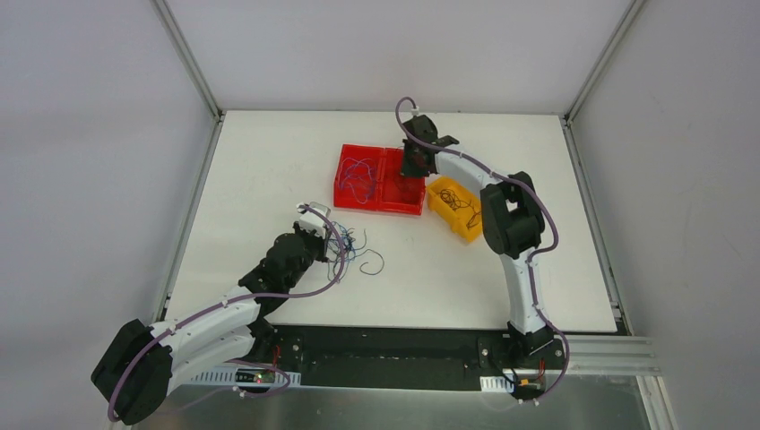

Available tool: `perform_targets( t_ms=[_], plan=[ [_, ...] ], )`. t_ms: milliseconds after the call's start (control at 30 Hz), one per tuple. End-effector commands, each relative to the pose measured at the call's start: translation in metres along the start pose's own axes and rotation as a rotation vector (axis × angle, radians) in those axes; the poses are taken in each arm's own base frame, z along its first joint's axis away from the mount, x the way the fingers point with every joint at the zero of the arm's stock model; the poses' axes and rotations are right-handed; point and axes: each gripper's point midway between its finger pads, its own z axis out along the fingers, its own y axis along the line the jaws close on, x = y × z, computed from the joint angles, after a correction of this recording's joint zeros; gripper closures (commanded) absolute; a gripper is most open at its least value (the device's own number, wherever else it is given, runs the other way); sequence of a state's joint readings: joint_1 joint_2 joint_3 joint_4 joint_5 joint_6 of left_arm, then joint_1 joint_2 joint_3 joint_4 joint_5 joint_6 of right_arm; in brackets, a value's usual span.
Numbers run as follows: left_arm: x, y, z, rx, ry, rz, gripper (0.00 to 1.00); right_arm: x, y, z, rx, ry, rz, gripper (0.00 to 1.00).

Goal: Untangle the cables

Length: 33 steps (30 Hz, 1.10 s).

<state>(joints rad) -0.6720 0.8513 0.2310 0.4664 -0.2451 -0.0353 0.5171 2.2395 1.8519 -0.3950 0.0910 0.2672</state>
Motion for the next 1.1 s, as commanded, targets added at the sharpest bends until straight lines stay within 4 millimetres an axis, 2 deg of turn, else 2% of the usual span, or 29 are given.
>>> perform_targets(
  t_ms=[0,167,233,300,400,500,733,833,933,1067],
  plan=[
    [-0.013,0.004,0.001,-0.012,-0.049,-0.001,1.00,-0.015,0.012,-0.044,-0.062,-0.086,0.022,1.00],
    [-0.013,0.003,0.001,-0.007,-0.048,0.000,1.00,0.005,0.004,-0.026,-0.022,-0.019,0.011,1.00],
    [-0.013,0.003,0.000,-0.007,-0.047,0.000,1.00,0.007,0.004,-0.021,-0.013,-0.003,0.008,1.00],
    [-0.013,0.003,0.000,-0.009,-0.049,-0.002,1.00,0.001,0.006,-0.026,-0.020,-0.018,0.011,0.98],
    [-0.013,0.004,-0.001,-0.012,-0.051,-0.003,1.00,-0.016,0.012,-0.042,-0.036,-0.066,0.008,0.91],
    [-0.014,0.004,-0.001,-0.012,-0.051,-0.001,1.00,-0.030,0.015,-0.061,-0.043,-0.101,-0.008,0.78],
    [-0.014,0.002,-0.002,0.000,-0.050,-0.002,1.00,-0.045,0.024,-0.116,-0.117,-0.170,-0.049,0.56],
    [-0.015,0.000,-0.002,0.012,-0.052,-0.001,1.00,-0.045,0.028,-0.143,-0.171,-0.194,-0.074,0.44],
    [-0.016,-0.006,0.000,0.043,-0.058,0.002,1.00,-0.036,0.029,-0.161,-0.210,-0.197,-0.099,0.32],
    [-0.018,-0.020,0.002,0.117,-0.061,0.006,1.00,-0.013,0.034,-0.184,-0.284,-0.203,-0.127,0.21]
  ],
)
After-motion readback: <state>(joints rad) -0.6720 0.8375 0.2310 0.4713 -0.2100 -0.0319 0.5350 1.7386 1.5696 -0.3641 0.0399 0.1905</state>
